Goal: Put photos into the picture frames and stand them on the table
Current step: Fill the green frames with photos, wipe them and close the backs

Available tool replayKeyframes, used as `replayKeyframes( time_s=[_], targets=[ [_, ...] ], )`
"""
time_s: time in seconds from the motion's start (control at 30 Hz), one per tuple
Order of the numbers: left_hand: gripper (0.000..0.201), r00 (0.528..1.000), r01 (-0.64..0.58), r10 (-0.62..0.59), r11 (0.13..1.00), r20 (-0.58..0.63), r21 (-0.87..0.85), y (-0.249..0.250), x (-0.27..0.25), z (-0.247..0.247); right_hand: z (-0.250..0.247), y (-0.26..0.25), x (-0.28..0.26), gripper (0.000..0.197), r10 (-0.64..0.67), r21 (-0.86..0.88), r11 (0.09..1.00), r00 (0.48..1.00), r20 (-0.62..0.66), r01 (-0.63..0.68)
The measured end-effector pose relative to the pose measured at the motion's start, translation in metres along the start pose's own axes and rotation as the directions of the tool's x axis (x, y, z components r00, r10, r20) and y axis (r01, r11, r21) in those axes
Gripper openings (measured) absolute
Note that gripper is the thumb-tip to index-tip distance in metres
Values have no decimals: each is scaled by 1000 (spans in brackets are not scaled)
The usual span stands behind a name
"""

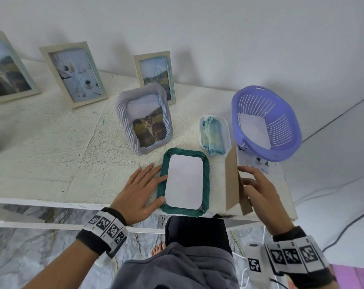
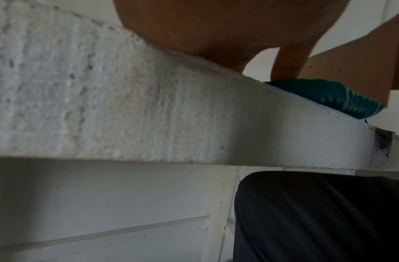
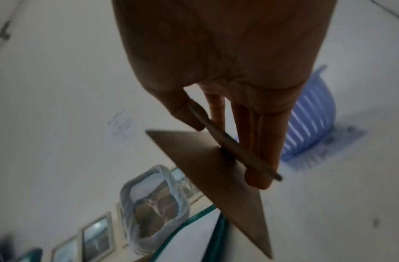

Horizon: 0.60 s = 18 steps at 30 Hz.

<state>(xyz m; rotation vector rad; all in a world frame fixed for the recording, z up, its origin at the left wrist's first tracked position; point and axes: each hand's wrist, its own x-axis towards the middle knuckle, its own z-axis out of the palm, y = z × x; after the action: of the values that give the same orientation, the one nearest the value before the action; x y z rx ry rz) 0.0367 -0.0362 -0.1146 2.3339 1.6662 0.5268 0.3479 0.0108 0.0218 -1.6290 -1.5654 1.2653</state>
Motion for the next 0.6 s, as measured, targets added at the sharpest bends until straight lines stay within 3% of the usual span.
replayKeyframes(
  time_s=[0.1,0.27,0.4,0.6],
  targets=[
    [64,1000,2,-3,1000,-9,-12,0,0,0,-11,0,-2,42,-43,-358,933,999,-12,36],
    [64,1000,1,-2,1000,-14,-16,0,0,0,12,13,4,36,-57,-740,666,996,71,92],
    [64,1000,2,-3,1000,-11,-22,0,0,0,36,31,10,38,-16,-846,529,997,69,67],
    [65,1000,4,-5,1000,-13,-22,0,-1,-1,44,40,10,44,-48,-863,495,994,94,105]
  ],
)
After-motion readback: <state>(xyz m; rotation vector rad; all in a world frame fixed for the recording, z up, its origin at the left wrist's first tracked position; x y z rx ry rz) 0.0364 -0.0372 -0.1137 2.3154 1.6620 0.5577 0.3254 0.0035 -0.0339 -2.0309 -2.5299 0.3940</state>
